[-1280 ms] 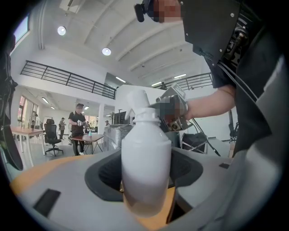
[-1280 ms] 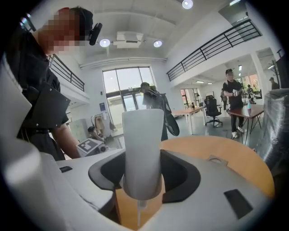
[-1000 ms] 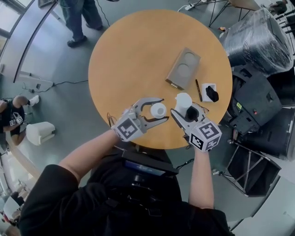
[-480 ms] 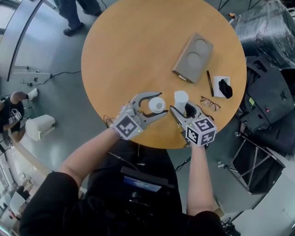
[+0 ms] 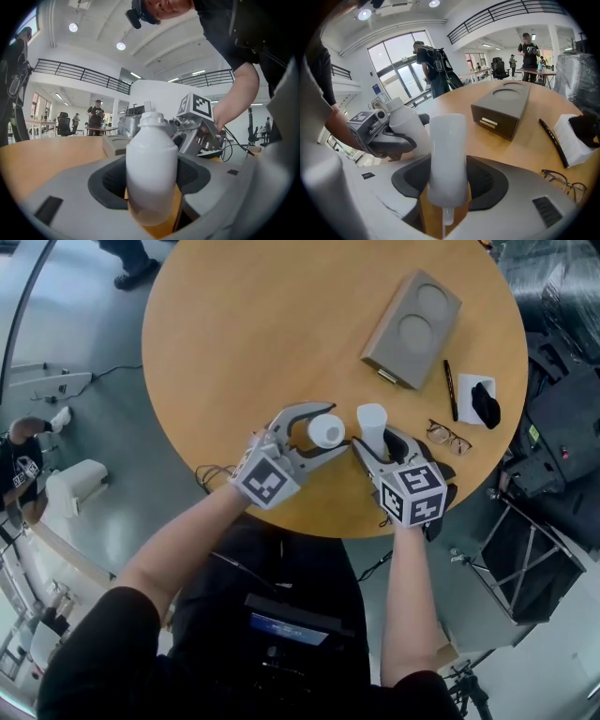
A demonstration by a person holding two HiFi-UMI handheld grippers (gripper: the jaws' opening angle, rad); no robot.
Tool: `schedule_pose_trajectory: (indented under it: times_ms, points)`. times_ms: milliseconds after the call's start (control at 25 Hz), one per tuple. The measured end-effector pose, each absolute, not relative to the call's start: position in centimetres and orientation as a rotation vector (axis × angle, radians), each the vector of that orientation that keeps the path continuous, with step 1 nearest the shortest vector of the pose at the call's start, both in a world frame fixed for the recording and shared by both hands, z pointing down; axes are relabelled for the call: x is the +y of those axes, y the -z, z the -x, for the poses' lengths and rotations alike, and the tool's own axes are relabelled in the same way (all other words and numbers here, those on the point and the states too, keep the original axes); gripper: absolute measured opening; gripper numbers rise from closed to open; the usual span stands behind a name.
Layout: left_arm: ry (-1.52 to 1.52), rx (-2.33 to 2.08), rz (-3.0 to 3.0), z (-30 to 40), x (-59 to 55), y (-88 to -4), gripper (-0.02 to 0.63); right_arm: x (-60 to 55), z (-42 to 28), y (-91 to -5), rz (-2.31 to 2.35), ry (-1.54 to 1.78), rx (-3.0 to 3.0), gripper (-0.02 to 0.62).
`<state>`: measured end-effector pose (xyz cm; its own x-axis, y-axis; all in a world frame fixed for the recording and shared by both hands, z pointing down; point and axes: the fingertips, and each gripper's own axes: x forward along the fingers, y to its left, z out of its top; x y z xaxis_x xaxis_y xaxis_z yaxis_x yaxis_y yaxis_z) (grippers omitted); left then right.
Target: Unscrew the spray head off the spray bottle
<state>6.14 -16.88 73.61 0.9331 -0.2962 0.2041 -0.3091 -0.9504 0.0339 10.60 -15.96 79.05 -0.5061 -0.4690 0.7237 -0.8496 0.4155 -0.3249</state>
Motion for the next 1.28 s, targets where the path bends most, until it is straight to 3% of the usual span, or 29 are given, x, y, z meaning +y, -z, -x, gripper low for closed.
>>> schedule_pose_trajectory:
  times_ms: [640,800,1280]
  points:
    - [-0.494,-0.389,-2.957,-3.8,-16.2,-79.2,0.321,-15.7,-9.0,-82.9,-1.059,-0.867,-2.033,0.251]
    - [-0.440,-0.363,-2.958,-3.4,-16.1,-77.9,0.350,-15.5,-7.8,-82.6,-1.043,-0.873,-2.032,0.331]
    - [-0.446,-0.364,-2.974,-0.3,-14.0,-72.0,0.354,-13.9,-6.6,-76.6,-1.070,-0.836,-2.043,0.336]
